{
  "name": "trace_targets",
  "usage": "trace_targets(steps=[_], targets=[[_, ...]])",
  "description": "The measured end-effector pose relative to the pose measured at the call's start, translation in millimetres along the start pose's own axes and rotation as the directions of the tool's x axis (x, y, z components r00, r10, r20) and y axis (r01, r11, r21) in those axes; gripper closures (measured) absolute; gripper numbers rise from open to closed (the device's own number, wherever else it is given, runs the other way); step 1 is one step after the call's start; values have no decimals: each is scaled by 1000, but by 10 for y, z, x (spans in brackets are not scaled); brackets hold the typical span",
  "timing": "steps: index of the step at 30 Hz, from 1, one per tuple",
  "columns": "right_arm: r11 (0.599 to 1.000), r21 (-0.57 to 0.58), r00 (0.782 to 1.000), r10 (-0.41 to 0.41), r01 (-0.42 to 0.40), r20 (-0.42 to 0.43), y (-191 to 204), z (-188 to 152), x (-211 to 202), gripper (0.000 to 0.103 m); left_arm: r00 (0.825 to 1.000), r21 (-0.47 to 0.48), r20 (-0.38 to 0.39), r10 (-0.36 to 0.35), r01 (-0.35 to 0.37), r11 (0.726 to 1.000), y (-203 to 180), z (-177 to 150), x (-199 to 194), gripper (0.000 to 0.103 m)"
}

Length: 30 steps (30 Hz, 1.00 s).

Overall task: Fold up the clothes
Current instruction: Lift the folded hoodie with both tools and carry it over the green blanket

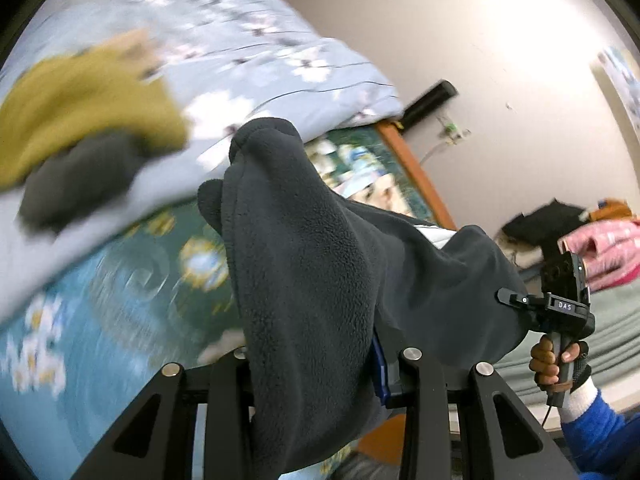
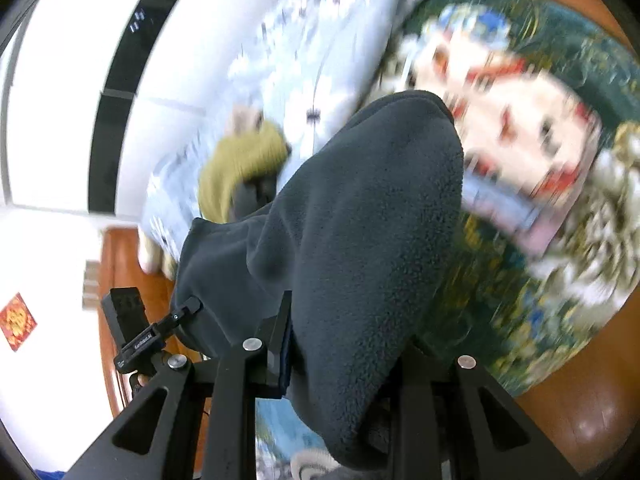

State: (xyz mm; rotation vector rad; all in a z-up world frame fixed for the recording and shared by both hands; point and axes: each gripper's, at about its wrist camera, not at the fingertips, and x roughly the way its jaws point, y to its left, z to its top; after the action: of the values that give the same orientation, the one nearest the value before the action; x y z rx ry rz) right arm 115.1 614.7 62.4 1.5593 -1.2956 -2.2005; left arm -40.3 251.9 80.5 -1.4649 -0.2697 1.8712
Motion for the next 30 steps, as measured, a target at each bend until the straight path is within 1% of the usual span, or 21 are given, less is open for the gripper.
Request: trace_targets(steps=[3, 5, 10, 13, 16, 20, 24, 27, 29, 30], targets=[[1000, 17, 996, 19, -20, 90, -204, 258, -343, 77, 1000, 74, -20, -12, 14, 997, -318, 484, 392, 66], [999, 44, 990, 15, -21, 141, -397, 417, -516, 77, 999, 120, -43, -13, 18, 993, -511, 768, 696, 66], [993, 118, 976, -12, -14, 216, -910, 697, -858, 77, 993, 207, -119, -19, 43, 977, -904, 1338, 1452, 66], [987, 162, 968, -19, -22, 250, -1194, 770, -941, 77, 988, 251, -154, -19, 58, 966, -1062, 1619, 1818, 66], [982, 184, 957, -28, -27, 287, -1409, 771, -945, 77, 981, 297, -192, -15, 73, 952, -1159, 1818, 2101, 66], [966, 251, 942, -21, -68, 335, -1706, 704, -885, 77, 964, 377, -266, 30, 75, 923, -1259, 2013, 2544, 66], [944, 317, 940, -26, -88, 339, -1961, 582, -675, 77, 948, 421, -312, 59, 82, 904, -1241, 2123, 2852, 65], [929, 357, 945, -25, -99, 327, -2099, 505, -543, 77, 933, 423, -350, 84, 77, 903, -1132, 2145, 3073, 62], [921, 375, 949, -24, -101, 315, -2151, 468, -467, 76, 918, 401, -381, 112, 55, 914, -1017, 2110, 3225, 61], [918, 384, 951, -23, -102, 308, -2177, 450, -430, 75, 914, 384, -388, 118, 44, 922, -949, 2084, 3271, 59]])
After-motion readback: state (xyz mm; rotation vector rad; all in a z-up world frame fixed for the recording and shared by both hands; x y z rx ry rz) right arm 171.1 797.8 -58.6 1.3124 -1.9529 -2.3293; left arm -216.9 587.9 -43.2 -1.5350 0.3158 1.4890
